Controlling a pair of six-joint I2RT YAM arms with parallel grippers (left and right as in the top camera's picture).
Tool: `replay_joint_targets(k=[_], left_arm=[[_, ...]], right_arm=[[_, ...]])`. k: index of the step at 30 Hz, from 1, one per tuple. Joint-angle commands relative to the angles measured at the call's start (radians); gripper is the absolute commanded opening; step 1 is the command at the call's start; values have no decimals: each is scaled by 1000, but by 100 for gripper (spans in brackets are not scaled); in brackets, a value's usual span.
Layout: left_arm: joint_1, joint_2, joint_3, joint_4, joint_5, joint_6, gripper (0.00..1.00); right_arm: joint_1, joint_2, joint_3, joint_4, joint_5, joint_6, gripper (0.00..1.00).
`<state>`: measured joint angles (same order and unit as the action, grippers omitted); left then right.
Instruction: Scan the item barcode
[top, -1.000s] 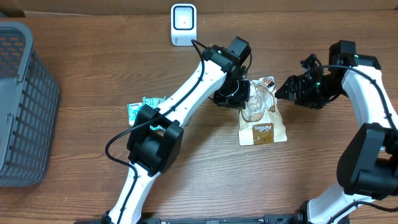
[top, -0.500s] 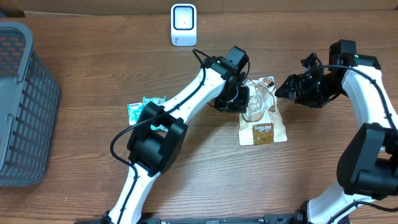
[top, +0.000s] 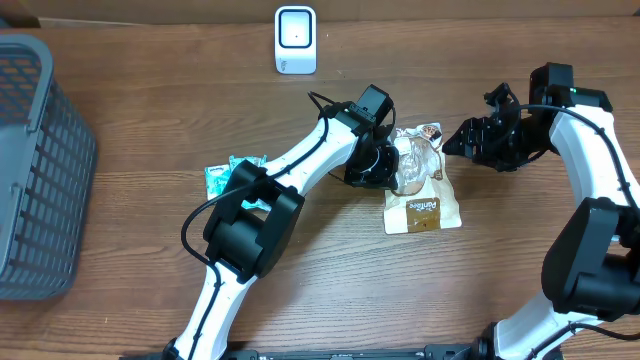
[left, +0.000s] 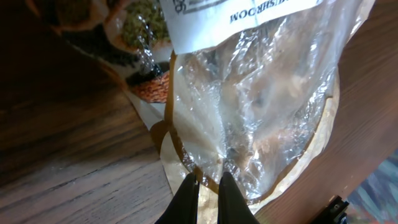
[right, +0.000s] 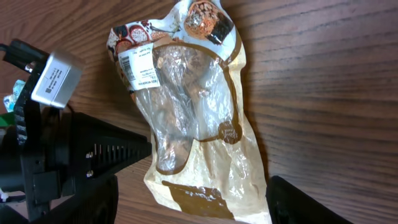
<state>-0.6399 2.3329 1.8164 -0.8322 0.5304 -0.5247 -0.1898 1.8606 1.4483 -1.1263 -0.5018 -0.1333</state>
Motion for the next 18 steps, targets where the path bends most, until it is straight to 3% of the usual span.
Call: replay_joint_targets(k=[1, 13, 18], left_arm=[[12, 1, -10, 11, -10, 5, 4], [11, 71, -15, 37, -38, -68, 4], [10, 111, -15, 45, -8, -82, 4]], right_arm=[[-1, 1, -35, 30, -17, 10, 72], [-1, 4, -103, 87, -24, 29, 60], [-1, 4, -103, 106, -24, 29, 60]])
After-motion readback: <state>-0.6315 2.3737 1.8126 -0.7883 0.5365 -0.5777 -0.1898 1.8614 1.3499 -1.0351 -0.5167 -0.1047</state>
